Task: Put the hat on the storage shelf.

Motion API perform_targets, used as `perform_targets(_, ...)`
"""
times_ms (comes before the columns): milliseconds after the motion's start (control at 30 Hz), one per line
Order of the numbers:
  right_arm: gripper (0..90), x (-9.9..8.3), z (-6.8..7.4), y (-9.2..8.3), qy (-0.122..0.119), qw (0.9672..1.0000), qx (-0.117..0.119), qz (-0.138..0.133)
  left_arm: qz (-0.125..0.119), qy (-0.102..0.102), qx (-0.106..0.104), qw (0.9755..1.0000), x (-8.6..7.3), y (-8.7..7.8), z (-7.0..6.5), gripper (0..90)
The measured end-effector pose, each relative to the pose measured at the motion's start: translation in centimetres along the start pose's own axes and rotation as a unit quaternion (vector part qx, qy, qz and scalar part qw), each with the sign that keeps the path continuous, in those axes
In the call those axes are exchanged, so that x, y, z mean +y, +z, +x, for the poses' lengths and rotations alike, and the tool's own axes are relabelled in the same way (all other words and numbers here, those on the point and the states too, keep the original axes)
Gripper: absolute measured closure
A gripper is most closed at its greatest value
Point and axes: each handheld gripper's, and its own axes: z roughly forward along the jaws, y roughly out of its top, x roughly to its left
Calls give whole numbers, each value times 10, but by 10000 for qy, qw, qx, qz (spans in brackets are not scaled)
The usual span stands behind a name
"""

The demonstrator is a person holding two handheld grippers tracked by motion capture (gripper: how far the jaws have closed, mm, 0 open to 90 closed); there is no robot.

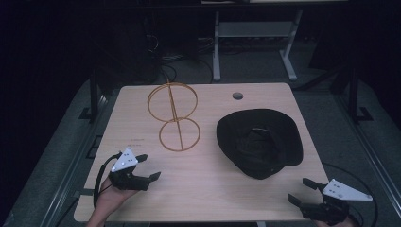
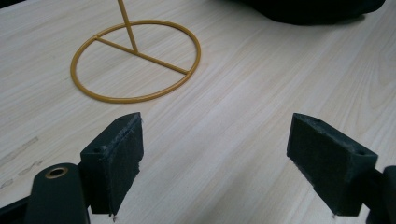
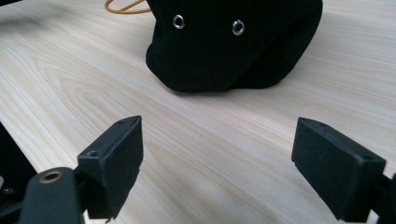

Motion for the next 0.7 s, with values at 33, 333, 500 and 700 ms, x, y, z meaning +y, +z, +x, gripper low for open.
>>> perform_targets(33, 158, -1, -1, -1, 32, 10000, 8, -1, 15, 38, -1, 10000, 1, 1, 0, 181)
perform_targets(333, 156, -3, -1, -7, 64, 9999, -74, -83, -38, 129, -222, 9997, 13, 5, -9, 181)
perform_targets(500, 153, -3, 0, -9, 99, 9998, -126, -120, -91, 245, -372, 9990, 23, 8, -16, 181)
perform_targets(700, 150, -2, 2, -10, 97, 9998, -129, -107, -49, 572, -667, 9961, 45, 19, -33, 181)
